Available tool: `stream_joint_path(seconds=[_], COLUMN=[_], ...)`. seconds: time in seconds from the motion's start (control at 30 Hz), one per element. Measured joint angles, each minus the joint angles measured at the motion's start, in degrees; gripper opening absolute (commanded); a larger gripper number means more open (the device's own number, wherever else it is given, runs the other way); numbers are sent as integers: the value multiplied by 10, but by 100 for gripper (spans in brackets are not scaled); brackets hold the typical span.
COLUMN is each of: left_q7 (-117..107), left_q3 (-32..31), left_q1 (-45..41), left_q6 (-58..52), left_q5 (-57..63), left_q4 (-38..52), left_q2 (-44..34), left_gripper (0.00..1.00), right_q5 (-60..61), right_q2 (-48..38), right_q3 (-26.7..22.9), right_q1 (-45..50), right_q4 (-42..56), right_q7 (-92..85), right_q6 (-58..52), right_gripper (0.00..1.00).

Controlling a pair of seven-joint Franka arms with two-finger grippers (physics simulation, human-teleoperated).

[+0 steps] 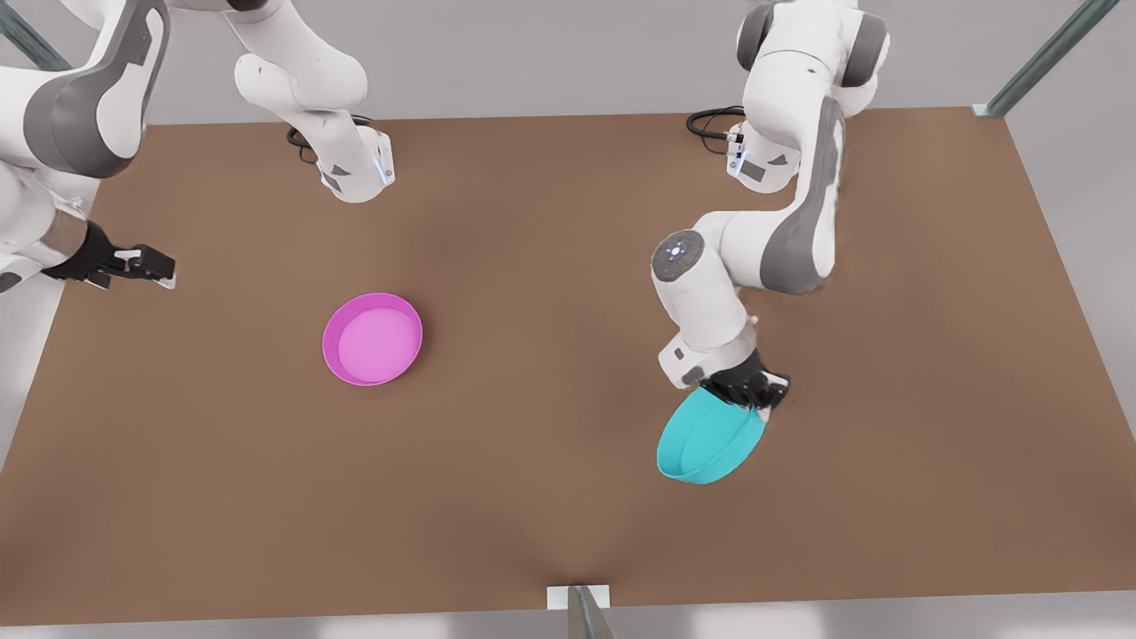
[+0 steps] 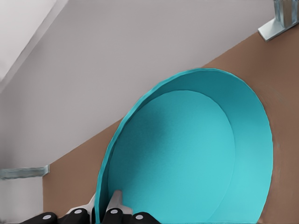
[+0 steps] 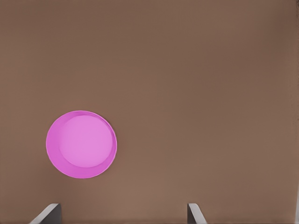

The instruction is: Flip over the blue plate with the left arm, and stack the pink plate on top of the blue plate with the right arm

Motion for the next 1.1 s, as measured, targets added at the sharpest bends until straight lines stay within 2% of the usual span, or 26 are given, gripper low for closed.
stream_joint_path(seconds=[0.07, 0.1, 0.27, 0.4, 0.53, 0.8, 1.1], left_q7=[-55, -85, -246, -386, -531, -755, -884], left_q3=[108, 140, 168, 166, 154, 113, 64], left_q1=[-124, -173, -284, -296, -300, -295, -281], left_q6=[-3, -5, -25, -52, -76, -105, -137], left_q5=[24, 43, 197, 329, 406, 439, 437], left_q4=[8, 9, -8, -41, -63, -76, -103], left_q2=[50, 72, 142, 227, 269, 300, 302], left_gripper=[21, 21, 21, 21, 21, 21, 21], right_q5=[0, 0, 0, 1, 1, 6, 9], right_q2=[0, 0, 2, 3, 3, 6, 7], right_q3=[0, 0, 0, 0, 0, 0, 0], right_q1=[-2, -2, 11, 21, 23, 10, 13], right_q4=[0, 0, 0, 0, 0, -1, -1], right_q7=[-1, -2, -5, -7, -9, -11, -13], right_q6=[0, 0, -2, -3, -4, -8, -13], right_gripper=[100, 100, 100, 100, 100, 100, 100])
